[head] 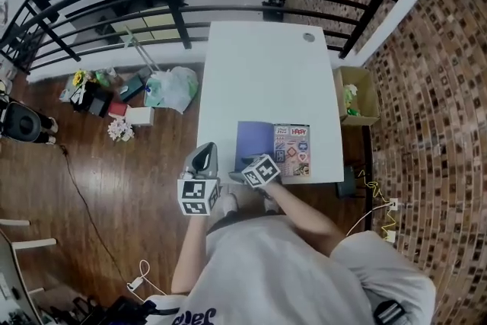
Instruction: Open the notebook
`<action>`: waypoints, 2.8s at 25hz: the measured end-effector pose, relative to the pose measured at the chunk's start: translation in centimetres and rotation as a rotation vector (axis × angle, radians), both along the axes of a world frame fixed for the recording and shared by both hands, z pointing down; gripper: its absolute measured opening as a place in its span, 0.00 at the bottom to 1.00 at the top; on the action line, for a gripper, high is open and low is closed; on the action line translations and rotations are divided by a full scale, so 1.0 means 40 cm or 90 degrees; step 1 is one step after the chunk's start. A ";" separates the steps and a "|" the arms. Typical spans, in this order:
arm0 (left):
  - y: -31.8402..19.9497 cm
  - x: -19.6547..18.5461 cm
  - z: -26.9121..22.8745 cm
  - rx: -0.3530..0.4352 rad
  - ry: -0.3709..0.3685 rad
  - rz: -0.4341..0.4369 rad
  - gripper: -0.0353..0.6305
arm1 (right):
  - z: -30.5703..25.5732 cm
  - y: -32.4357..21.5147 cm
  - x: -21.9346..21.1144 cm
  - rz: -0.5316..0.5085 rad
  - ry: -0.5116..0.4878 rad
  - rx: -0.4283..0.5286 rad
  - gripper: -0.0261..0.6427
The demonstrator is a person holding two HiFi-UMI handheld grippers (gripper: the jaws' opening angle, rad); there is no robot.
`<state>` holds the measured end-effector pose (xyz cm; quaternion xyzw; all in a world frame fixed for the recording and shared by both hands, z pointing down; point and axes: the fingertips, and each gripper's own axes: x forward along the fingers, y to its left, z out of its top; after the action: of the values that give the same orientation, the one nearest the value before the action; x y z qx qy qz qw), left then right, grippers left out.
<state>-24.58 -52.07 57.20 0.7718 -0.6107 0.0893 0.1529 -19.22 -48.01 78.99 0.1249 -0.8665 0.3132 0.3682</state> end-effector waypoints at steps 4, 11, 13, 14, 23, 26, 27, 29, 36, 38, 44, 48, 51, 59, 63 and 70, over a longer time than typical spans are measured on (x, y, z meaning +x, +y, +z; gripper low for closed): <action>-0.005 -0.021 0.003 0.006 -0.003 0.008 0.08 | 0.017 -0.013 -0.002 0.034 0.013 0.010 0.41; -0.027 -0.010 -0.003 0.011 0.013 0.059 0.08 | 0.007 -0.046 0.012 0.102 0.004 0.008 0.26; -0.031 0.009 -0.004 0.015 0.024 0.084 0.08 | -0.030 -0.052 0.028 0.135 -0.013 0.031 0.26; -0.035 0.018 -0.006 0.020 0.031 0.093 0.08 | -0.054 -0.054 0.039 0.155 -0.026 0.041 0.26; -0.045 0.139 0.033 0.028 0.078 0.180 0.08 | -0.327 -0.056 0.235 0.374 -0.133 0.191 0.13; -0.041 0.177 0.036 0.029 0.084 0.195 0.08 | -0.415 -0.038 0.299 0.416 -0.143 0.263 0.07; -0.035 0.191 0.029 0.033 0.084 0.197 0.08 | -0.439 -0.030 0.321 0.423 -0.143 0.286 0.05; -0.014 0.226 0.009 0.043 0.072 0.205 0.08 | -0.483 -0.014 0.366 0.433 -0.144 0.332 0.03; 0.130 0.370 -0.062 0.089 0.018 0.180 0.08 | -0.620 0.081 0.549 0.488 -0.212 0.438 0.03; 0.208 0.431 -0.061 0.090 0.017 0.154 0.08 | -0.647 0.150 0.604 0.471 -0.238 0.451 0.03; 0.469 0.700 -0.008 0.070 -0.024 0.160 0.08 | -0.583 0.330 0.794 0.436 -0.170 0.469 0.03; 0.584 0.724 -0.041 0.051 -0.051 0.160 0.08 | -0.682 0.448 0.799 0.380 -0.173 0.592 0.03; 0.577 0.689 -0.138 0.090 -0.064 0.145 0.08 | -0.730 0.455 0.786 0.399 -0.213 0.600 0.03; 0.627 0.649 -0.132 0.114 -0.045 0.098 0.08 | -0.714 0.487 0.772 0.380 -0.234 0.551 0.03; 0.652 0.651 -0.108 0.108 -0.024 0.097 0.08 | -0.645 0.504 0.763 0.374 -0.204 0.504 0.03; 0.631 0.611 -0.140 0.120 -0.019 0.052 0.08 | -0.693 0.477 0.752 0.347 -0.236 0.524 0.03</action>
<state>-0.15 -26.85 51.60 0.8058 -0.5864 0.0488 0.0668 10.85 -28.94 51.26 0.4223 -0.9045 0.0480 0.0346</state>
